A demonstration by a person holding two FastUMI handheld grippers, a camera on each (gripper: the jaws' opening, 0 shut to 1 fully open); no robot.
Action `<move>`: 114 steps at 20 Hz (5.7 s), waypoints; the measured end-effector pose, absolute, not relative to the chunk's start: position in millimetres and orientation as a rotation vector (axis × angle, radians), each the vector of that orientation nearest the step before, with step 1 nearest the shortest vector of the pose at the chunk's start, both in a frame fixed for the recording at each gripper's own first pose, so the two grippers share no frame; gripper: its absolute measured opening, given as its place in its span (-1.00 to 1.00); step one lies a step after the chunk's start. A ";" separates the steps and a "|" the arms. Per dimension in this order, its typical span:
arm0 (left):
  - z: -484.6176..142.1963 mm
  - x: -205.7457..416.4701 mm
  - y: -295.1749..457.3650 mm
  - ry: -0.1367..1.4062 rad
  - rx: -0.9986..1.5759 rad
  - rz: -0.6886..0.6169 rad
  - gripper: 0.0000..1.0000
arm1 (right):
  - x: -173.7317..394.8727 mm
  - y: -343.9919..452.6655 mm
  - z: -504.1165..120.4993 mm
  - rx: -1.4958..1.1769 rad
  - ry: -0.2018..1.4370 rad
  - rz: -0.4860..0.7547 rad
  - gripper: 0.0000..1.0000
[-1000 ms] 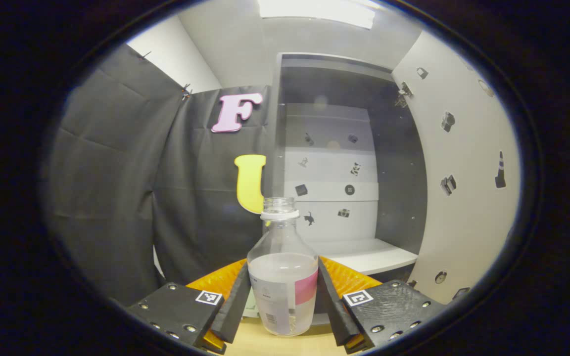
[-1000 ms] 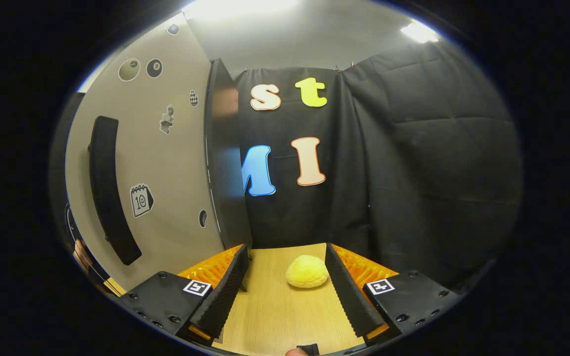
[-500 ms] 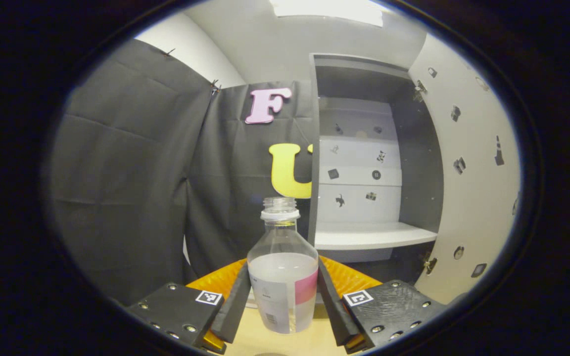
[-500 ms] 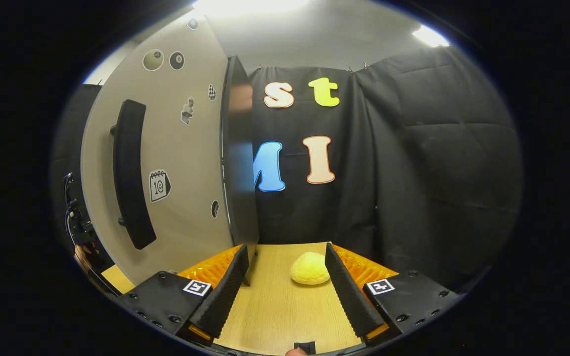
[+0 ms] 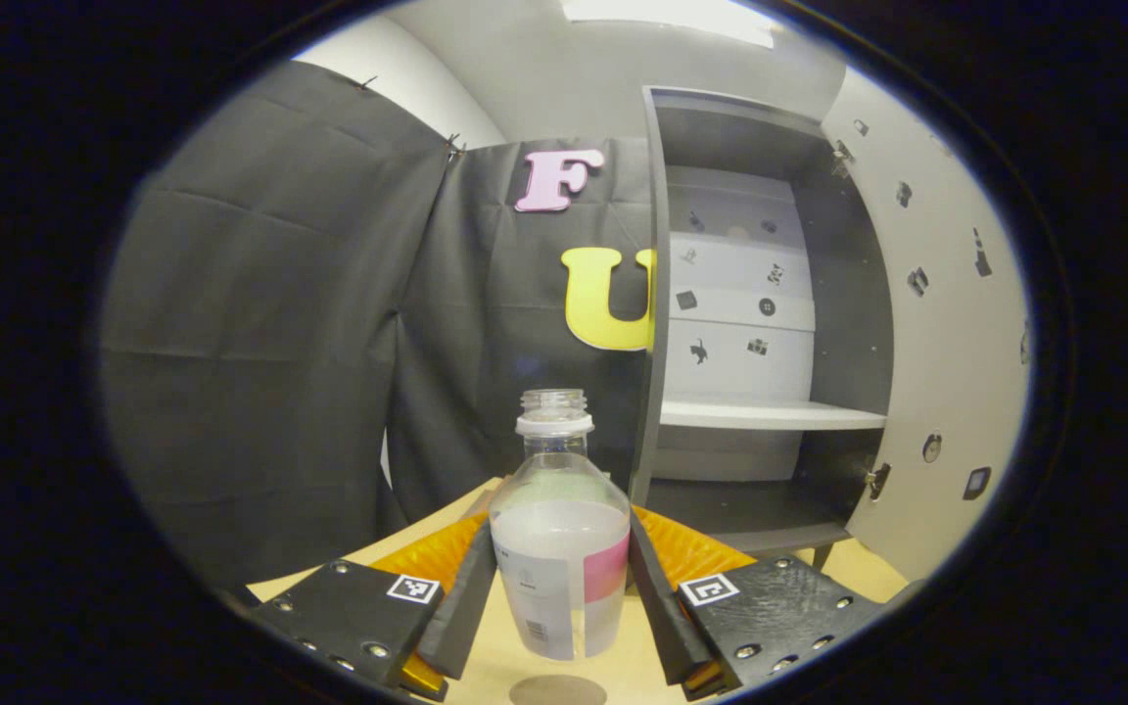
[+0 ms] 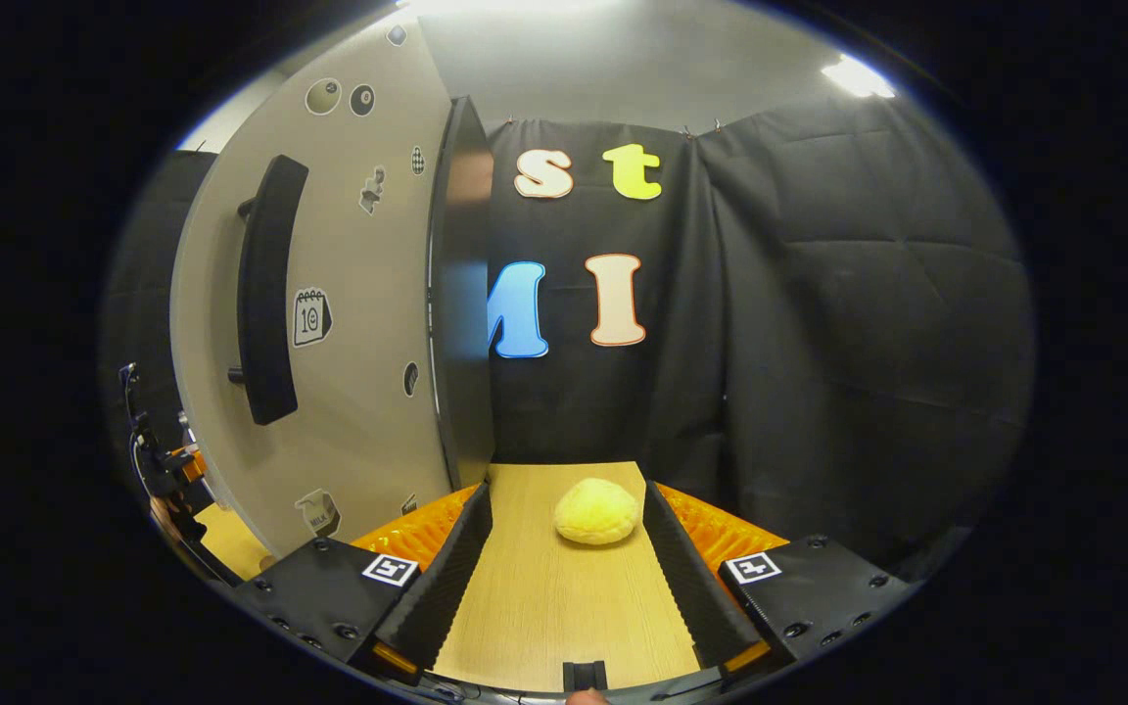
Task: Open the cabinet door with the right hand, grasp the bottle in the cabinet with the left hand and place it on the coaster, then close the cabinet door with the right hand.
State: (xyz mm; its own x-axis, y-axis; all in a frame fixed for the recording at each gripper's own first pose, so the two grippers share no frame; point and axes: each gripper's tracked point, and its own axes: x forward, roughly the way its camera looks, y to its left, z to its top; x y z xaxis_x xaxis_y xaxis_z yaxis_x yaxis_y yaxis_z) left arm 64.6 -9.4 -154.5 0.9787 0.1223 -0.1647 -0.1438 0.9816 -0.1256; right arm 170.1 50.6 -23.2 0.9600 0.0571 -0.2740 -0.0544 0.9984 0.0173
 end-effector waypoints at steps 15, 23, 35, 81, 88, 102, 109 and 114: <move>-278.8 38.4 -28.9 0.295 -0.109 0.151 0.42 | 155.2 33.9 -48.4 -0.016 0.357 0.024 0.96; -319.1 29.3 -34.3 0.311 -0.124 0.176 0.42 | 157.8 32.1 -41.7 -0.043 0.356 0.027 0.97; -309.6 16.3 -43.4 0.333 -0.033 0.159 0.63 | 161.0 49.5 -45.7 -0.057 0.355 0.076 0.97; -0.4 12.6 14.2 0.098 -0.017 -0.112 0.63 | 180.1 187.6 82.5 0.077 0.149 0.218 0.95; 0.8 21.2 52.6 0.097 -0.018 -0.089 0.63 | 185.1 227.3 84.3 0.033 0.148 0.247 0.95; -3.4 1.7 111.3 0.121 0.024 -0.026 0.63 | 201.8 302.7 80.6 0.098 0.138 0.376 0.95; -12.3 -15.9 127.4 0.147 0.013 0.011 0.63 | 220.2 344.5 79.2 0.118 0.139 0.463 0.96; -17.9 -29.0 148.8 0.161 0.011 0.059 0.63 | 238.6 382.6 83.2 0.137 0.124 0.515 0.95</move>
State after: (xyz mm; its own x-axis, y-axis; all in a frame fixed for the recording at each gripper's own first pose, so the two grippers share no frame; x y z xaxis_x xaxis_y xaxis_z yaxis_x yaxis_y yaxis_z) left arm -29.0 148.8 -17.9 0.9854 0.0597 -0.1595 -0.0580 0.9982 0.0153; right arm 238.6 382.6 83.2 0.8632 0.4979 -0.0833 -0.4813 0.8615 0.1617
